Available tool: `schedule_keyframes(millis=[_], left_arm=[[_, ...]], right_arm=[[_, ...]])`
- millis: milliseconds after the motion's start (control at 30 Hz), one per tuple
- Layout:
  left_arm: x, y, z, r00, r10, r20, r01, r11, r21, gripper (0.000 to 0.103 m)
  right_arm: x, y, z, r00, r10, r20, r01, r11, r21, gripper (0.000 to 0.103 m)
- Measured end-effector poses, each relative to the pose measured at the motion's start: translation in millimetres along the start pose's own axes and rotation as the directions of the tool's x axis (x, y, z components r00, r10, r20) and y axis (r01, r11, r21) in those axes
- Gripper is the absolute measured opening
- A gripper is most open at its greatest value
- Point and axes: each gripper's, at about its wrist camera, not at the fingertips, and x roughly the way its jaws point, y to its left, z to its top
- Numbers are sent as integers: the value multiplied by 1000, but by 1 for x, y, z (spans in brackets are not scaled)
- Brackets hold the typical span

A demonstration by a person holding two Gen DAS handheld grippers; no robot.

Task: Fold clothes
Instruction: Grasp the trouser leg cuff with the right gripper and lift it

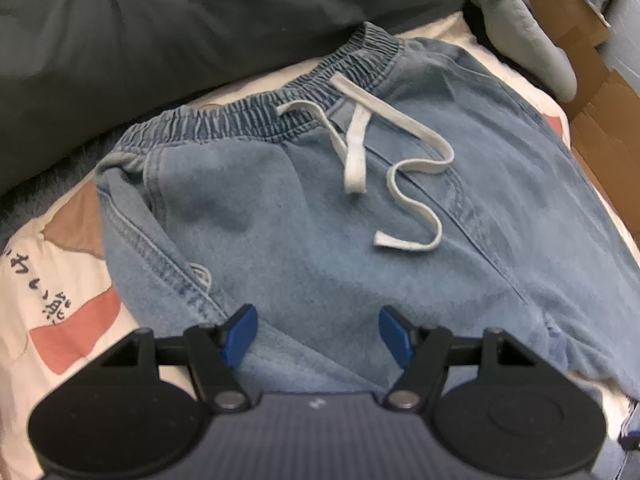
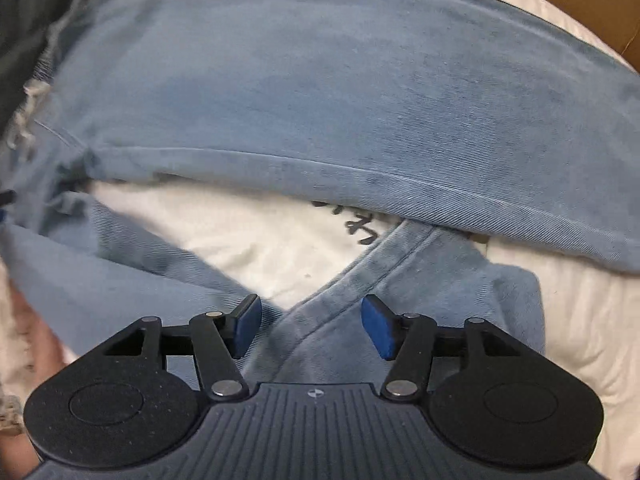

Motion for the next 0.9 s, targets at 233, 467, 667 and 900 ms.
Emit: schedule_keyframes(millis=[233,467,667,900], left_arm=[[-1,1,-1,1000,-1,-2,1,1000,20,70],[-3,2,2,1000,3,1,-3,1000,14,70],[-5,-1,3,1000,22,9,-23,999,38,70],[-5,-2,4,999,38,7,-38,998,40,70]], right_arm=[[-11,-15,-6,998,58,-15,-59,996,-66,25],[-46,-37,-14,999,41,-24,-43,995,-90,12],[-76,-68,-25,999,-7,-47,4,997,-75,7],[-105,-118,-47,994,-105,-31,104,994,-16,7]])
